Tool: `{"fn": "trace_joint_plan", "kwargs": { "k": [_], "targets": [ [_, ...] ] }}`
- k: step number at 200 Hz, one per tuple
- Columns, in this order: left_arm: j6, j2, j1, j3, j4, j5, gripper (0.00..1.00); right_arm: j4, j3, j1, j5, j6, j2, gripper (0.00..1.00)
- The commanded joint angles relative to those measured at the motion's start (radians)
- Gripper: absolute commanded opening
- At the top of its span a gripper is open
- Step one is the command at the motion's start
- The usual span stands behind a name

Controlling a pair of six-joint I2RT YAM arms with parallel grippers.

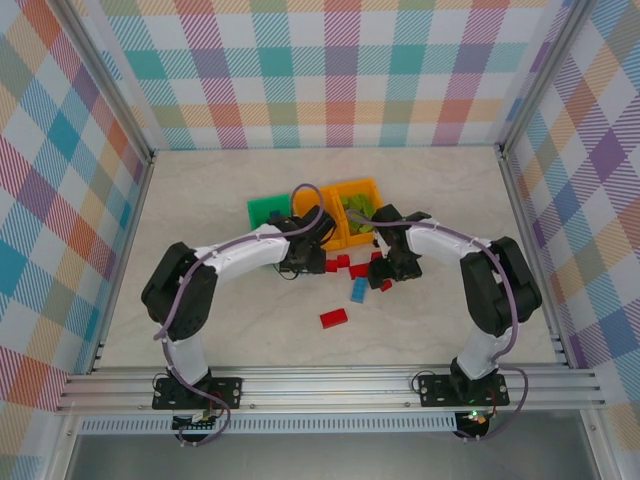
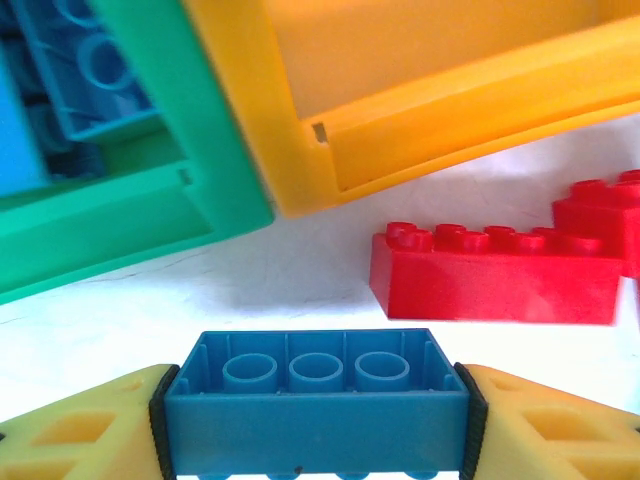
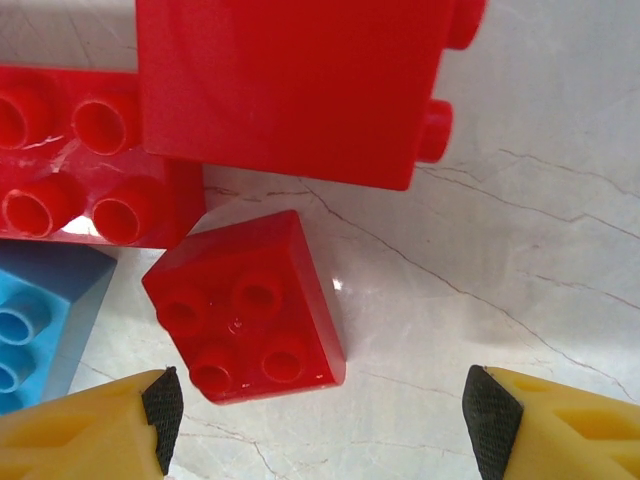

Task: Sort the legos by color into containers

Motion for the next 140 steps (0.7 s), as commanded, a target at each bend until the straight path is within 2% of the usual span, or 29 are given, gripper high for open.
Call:
{"fn": "trace_joint_plan", "kwargs": {
  "k": [1,25,60,79,108,140],
  "targets": [
    [-0.019,-0.107,-0.009,0.046,-0.084,-0.057,0.56,0.009,0.029,0.012,-0.014,-0.023,0.034,0.76],
    [-0.019,-0.175,0.032,0.063,-0.112,-0.093,0.56,0.017,0.036,0.013,-0.006,-0.023,0.052,0.75],
    [0.011,-0.200,0.171,0.069,-0.091,-0.055,0.58,0.031,0.052,0.015,-0.021,-0.021,0.086,0.68],
    [0.038,-0.156,0.227,0.108,-0.089,-0.036,0.58,0.021,0.059,0.020,-0.006,-0.017,0.112,0.60],
    [0.041,-0.091,0.299,0.162,-0.066,0.000,0.58,0.014,0.049,0.021,0.025,0.000,0.097,0.40],
    [0.059,-0.014,0.355,0.239,-0.077,0.026,0.59,-0.005,0.047,0.021,-0.003,0.053,0.005,0.29]
  ]
}}
